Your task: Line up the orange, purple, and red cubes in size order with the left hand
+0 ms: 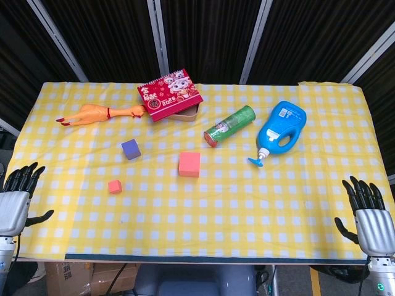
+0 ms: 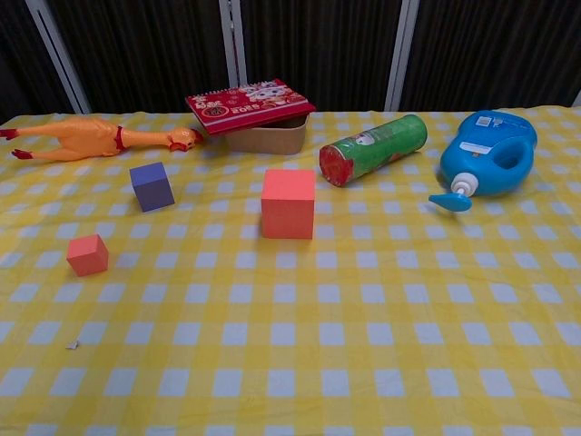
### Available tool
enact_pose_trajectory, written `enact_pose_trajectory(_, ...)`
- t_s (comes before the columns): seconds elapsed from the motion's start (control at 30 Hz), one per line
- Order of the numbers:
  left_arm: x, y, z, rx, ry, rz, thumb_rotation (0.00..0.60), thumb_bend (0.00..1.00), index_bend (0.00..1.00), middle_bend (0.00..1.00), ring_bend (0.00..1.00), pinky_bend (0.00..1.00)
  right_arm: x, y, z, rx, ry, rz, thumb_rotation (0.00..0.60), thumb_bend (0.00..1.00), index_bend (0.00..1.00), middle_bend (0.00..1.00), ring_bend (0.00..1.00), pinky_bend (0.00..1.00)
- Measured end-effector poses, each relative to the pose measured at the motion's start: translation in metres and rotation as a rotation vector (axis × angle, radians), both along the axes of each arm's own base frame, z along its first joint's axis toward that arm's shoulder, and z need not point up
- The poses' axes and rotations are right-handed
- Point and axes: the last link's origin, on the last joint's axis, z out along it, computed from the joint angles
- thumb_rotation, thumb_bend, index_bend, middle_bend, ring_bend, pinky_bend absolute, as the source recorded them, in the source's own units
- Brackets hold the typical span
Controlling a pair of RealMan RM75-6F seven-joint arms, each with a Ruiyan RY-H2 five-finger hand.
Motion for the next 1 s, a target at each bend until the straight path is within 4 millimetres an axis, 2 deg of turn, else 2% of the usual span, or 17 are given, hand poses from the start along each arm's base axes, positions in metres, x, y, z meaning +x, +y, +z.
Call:
enact_pose_trajectory(0.3,0.0,0.002,0.0,-0.01,0.004,0.005,0.6,0.12,0.0,0.0,0.0,0.01,0.0,0.001,0.0,-0.004,-0.003,0.0,0.6,0.37,0.0,0.0,0.0,0.04)
enact_pose_trajectory(0.5,0.005,0.02,0.001,-0.024,0.01,-0.004,0.6,0.12,0.0,0.0,0.0,0.01,0.0,0.001,0.0,-0.001,-0.009,-0.003,0.6,0.37,0.0,0.0,0.0,0.04)
enact_pose_trajectory(0.67,0.014,0.05,0.006,-0.012,0.028,-0.008,0.6,0.16,0.0,0.0,0.0,0.01,0.0,0.0,0.0,0.004,-0.023,-0.01,0.6,0.37,0.0,0.0,0.0,0.04)
enact_pose_trajectory(0.8,0.019,0.077,0.003,-0.03,0.023,0.033,0.6,0.18,0.04,0.0,0.0,0.01,-0.001,0.0,0.0,0.008,-0.03,-0.016,0.6,0.37,0.0,0.0,0.0,0.04)
enact_pose_trajectory(1.0,0.043,0.132,-0.01,-0.109,0.08,0.022,0.6,0.2,0.06,0.0,0.0,0.01,-0.002,-0.001,0.001,0.011,-0.056,-0.027,0.6,0.37,0.0,0.0,0.0,0.04)
